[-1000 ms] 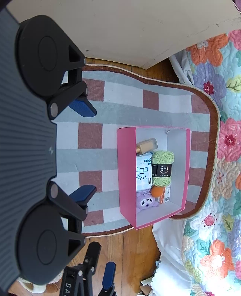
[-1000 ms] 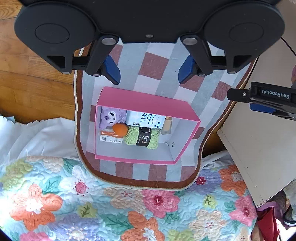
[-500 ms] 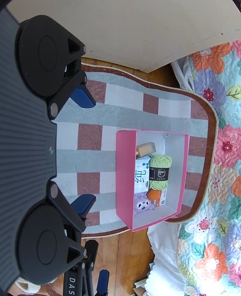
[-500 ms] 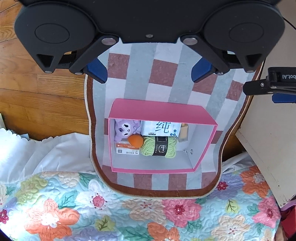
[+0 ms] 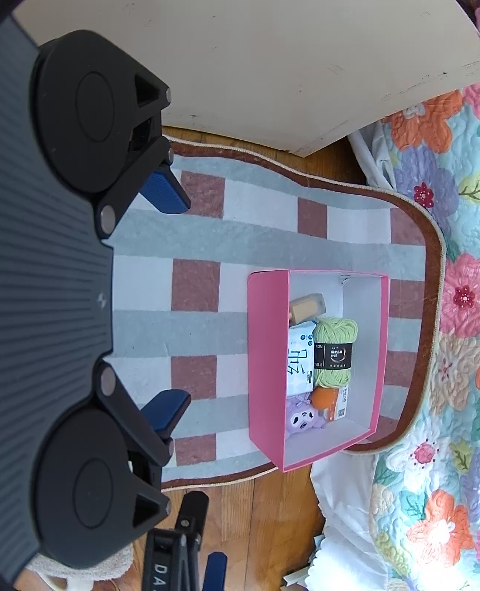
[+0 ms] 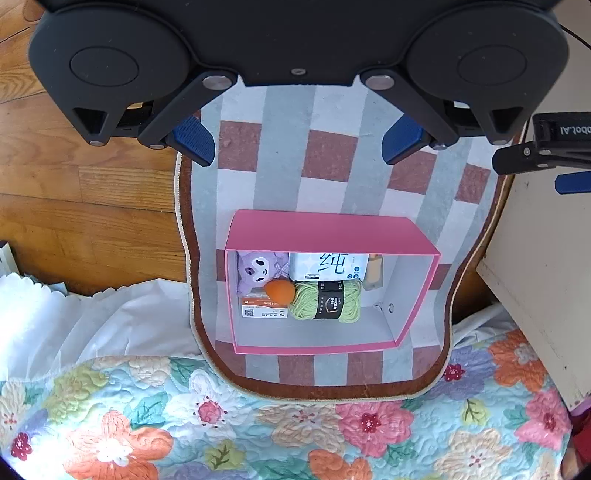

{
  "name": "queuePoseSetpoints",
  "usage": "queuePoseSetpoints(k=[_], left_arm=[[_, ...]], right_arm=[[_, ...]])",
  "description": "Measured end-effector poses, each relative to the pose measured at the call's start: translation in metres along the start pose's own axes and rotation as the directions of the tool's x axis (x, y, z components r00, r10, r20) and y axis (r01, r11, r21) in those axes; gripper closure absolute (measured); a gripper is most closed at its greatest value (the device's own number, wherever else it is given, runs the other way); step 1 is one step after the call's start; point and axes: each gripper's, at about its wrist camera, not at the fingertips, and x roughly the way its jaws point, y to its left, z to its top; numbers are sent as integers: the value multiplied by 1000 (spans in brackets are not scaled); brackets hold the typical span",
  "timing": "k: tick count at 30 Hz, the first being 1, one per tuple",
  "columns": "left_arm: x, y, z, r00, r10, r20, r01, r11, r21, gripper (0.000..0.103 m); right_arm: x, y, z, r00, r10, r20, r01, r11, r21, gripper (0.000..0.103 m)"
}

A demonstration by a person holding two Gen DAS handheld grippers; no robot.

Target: Organize objects

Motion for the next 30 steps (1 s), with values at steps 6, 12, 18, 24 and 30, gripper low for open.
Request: queuePoseSetpoints(k=[6, 12, 18, 24, 30], left_arm=[[-1, 2, 0, 999, 32, -20, -32, 999, -7, 0], [2, 5, -1, 998, 33, -48, -34, 999, -21, 0], [9, 8, 0, 996, 55, -73, -57, 998, -33, 0], [13, 6, 0, 993, 64, -102, -66, 998, -12, 0], [12, 6, 1, 992, 61, -106, -63, 998, -11, 0]], right_arm=[[1, 0, -1, 1000, 1, -6, -1, 1000, -1, 4], [0, 0, -2, 1000, -17, -3, 17, 1000, 5, 4], [-2, 0, -4, 1000, -22, -4, 22, 1000, 7, 4], [-1, 1, -5, 1000, -19, -8, 19, 1000, 15, 4], [-3, 2, -6, 999, -35, -5, 35, 999, 8, 4]])
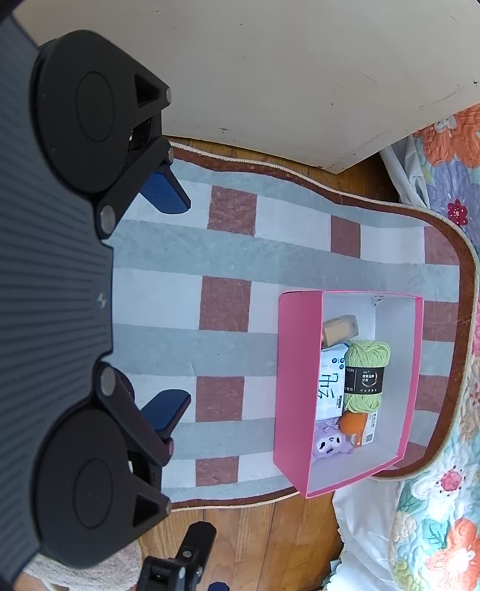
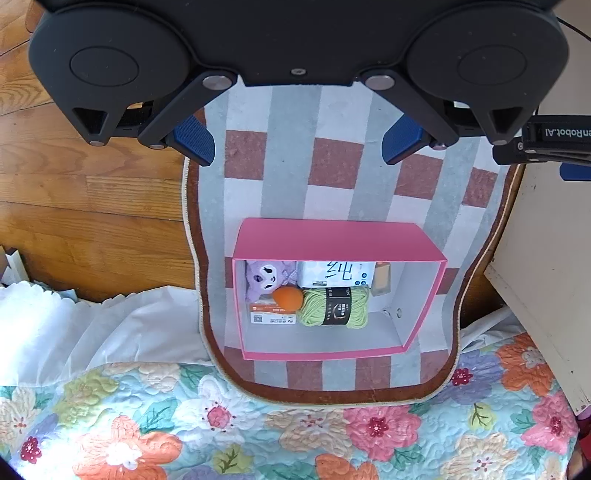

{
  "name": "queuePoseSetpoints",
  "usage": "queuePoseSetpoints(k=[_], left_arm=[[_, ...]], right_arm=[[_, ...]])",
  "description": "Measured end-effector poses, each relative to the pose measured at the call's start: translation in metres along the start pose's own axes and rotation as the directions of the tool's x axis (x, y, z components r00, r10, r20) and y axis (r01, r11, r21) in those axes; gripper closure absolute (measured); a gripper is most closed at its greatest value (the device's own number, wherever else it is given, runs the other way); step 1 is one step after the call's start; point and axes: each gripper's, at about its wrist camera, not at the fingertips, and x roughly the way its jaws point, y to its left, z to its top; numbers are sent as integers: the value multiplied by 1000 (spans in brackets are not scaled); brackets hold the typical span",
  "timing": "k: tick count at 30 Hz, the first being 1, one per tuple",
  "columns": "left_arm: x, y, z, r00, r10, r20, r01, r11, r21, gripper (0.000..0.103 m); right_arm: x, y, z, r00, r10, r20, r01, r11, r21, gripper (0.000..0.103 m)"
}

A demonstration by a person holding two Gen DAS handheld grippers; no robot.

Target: Organize objects

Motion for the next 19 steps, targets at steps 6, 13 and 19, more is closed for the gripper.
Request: queuePoseSetpoints(k=[6, 13, 19], left_arm=[[1, 2, 0, 1000, -24, -7, 24, 1000, -3, 0], [3, -1, 0, 999, -25, -24, 26, 999, 28, 0], [4, 2, 0, 999, -21, -30, 21, 999, 24, 0]], right_arm=[[-1, 2, -1, 1000, -2, -3, 2, 1000, -13, 4], [-4, 6, -3, 1000, -21, 4, 21, 999, -32, 4], [-6, 8, -3, 1000, -21, 3, 21, 999, -40, 4]])
